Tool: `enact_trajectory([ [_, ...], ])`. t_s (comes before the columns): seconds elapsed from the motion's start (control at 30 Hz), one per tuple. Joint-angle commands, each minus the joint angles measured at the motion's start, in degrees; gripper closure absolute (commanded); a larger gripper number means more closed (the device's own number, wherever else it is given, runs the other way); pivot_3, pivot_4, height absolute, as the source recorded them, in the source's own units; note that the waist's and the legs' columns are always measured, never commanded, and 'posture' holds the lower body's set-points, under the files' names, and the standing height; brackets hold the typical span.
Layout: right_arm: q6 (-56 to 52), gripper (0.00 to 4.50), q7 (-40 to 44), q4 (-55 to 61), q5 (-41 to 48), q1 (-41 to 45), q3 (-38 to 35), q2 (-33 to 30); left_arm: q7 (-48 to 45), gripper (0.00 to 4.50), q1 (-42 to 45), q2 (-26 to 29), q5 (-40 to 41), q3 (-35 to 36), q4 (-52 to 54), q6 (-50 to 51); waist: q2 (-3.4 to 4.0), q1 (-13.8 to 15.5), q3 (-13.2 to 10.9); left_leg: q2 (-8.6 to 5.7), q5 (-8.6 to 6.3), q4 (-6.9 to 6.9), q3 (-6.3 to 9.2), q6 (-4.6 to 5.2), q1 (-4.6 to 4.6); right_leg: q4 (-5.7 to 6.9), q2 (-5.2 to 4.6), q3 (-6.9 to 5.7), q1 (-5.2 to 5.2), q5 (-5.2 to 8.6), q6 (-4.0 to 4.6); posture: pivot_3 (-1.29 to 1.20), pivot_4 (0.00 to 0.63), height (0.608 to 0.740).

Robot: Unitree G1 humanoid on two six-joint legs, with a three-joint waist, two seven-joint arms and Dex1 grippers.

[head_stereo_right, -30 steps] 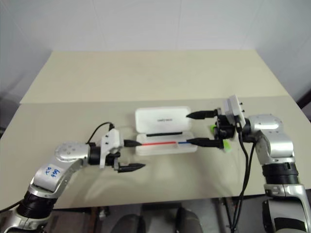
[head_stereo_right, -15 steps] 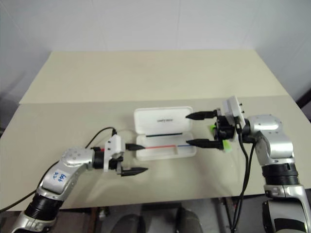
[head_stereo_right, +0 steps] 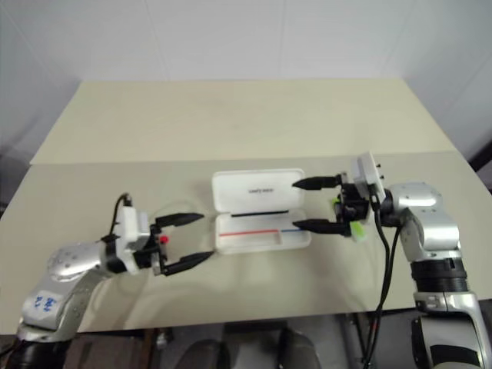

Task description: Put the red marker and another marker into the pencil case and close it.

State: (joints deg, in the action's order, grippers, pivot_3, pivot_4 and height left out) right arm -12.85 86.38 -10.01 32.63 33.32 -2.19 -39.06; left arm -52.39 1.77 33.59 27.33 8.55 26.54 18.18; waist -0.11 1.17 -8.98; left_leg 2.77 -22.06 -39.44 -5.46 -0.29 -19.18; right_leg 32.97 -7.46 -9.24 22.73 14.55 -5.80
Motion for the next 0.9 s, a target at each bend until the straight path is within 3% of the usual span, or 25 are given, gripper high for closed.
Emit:
enact_trajectory([
  [0.03,0.5,0.0,2.3,-0.9,0.1,1.7,0.1,0.1,1.9,0.29,-4.7,2.0,2.3,7.0,4.5,0.3,0.0,-0.1,0.0,0.01,0.0,0.0,0.01,0.0,0.01,0.02,0.0,0.0,0.0,0.0,0.0,0.0,0.15,0.74],
  [0.23,1.8,0.0,3.2,-2.6,0.2,3.5,0.0,0.1,2.3,0.29,-17.1,3.2,4.6,21.8,6.6,-0.7,0.02,-0.6,0.0,0.02,-0.01,0.12,0.01,0.01,0.02,-0.02,0.0,-0.02,0.03,0.01,0.02,0.0,0.15,0.74],
  [0.37,1.2,0.0,3.2,-0.7,1.3,3.6,-0.6,-0.6,-2.1,0.29,-25.8,2.7,4.3,30.7,1.2,-5.3,0.03,-0.8,0.0,0.02,-0.03,0.2,-0.02,0.01,0.01,-0.04,0.0,-0.03,0.09,0.03,0.06,0.0,0.15,0.74],
  [0.57,0.4,0.0,3.0,0.8,1.5,2.9,-0.1,-0.9,-7.5,0.29,-28.7,4.1,-1.2,28.4,-10.6,-13.9,0.03,-0.7,0.0,0.02,-0.08,0.25,-0.04,0.02,0.01,-0.06,0.0,-0.05,0.12,0.06,0.11,0.0,0.15,0.74],
  [0.9,-2.1,0.0,1.7,5.5,3.1,1.1,-1.0,-1.8,-6.7,0.29,-19.3,4.2,-5.5,18.5,-20.9,-19.3,-0.05,-1.2,0.0,0.02,-0.09,0.29,-0.07,0.02,0.0,0.16,-0.06,-0.05,0.27,0.06,0.12,0.0,0.15,0.74],
])
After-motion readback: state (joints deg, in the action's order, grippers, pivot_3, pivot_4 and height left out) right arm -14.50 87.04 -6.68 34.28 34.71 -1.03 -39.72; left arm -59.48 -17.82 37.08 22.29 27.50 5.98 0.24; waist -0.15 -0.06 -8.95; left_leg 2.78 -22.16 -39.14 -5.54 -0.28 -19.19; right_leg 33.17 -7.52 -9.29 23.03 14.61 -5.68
